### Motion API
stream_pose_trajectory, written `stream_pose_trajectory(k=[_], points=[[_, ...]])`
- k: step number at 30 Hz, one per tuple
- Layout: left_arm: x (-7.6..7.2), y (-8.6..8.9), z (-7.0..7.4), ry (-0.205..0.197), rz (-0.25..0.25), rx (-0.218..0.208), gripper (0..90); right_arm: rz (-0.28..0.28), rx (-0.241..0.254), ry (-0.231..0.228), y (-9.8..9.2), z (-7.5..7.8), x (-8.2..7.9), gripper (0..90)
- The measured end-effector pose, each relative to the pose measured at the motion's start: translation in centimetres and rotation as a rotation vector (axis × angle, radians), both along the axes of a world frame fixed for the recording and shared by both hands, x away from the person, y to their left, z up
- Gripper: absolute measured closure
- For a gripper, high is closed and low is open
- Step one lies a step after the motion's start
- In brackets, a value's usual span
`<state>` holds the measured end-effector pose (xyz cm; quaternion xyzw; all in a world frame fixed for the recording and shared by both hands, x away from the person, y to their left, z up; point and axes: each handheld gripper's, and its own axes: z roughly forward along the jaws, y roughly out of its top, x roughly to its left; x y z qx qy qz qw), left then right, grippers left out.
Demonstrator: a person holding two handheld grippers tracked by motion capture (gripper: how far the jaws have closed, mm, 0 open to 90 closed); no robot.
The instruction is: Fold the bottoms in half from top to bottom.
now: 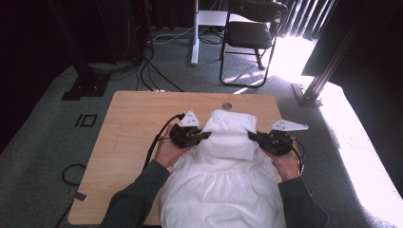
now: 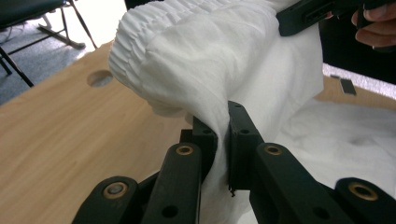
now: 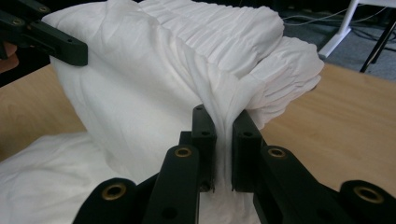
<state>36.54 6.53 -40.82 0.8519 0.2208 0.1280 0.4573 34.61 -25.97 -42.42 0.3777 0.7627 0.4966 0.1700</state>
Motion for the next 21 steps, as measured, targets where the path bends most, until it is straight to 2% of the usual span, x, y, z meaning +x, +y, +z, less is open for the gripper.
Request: stream_pose_trajectory(k=[4, 7, 9, 11, 13, 16, 18, 19, 21], points=[[-1.8, 0.2, -1.8, 0.044, -0.015, -0.004, 85.9, 0.016, 0.009, 0.025, -0.2, -1.5, -1.8, 83.0], [-3.1, 0.3, -3.4, 0.074, -0.026, 0.016, 85.8, 0.029, -0.001, 0.053, -0.3, -3.0, -3.2, 83.0], [-4.0, 0.3, -4.9, 0.114, -0.028, 0.029, 85.7, 0.036, -0.018, 0.078, -0.2, -4.2, -4.0, 82.9], [-4.9, 0.3, -6.4, 0.143, -0.028, 0.054, 85.7, 0.048, -0.021, 0.116, -0.1, -5.4, -4.7, 82.9], [-6.0, 0.2, -8.2, 0.190, -0.035, 0.075, 85.6, 0.059, -0.049, 0.154, 0.2, -6.8, -5.3, 82.8], [-7.3, 0.0, -10.8, 0.245, -0.045, 0.129, 84.7, 0.079, -0.070, 0.215, 0.5, -8.8, -5.9, 82.4], [-7.7, 0.0, -12.3, 0.275, -0.032, 0.143, 84.2, 0.092, -0.113, 0.268, 0.7, -10.3, -6.2, 82.1], [-7.7, -0.1, -13.0, 0.273, -0.022, 0.169, 84.2, 0.098, -0.130, 0.289, 0.8, -11.0, -6.2, 81.9], [-7.6, 0.1, -13.6, 0.284, -0.015, 0.142, 84.5, 0.101, -0.141, 0.321, 1.1, -11.9, -6.1, 81.8]])
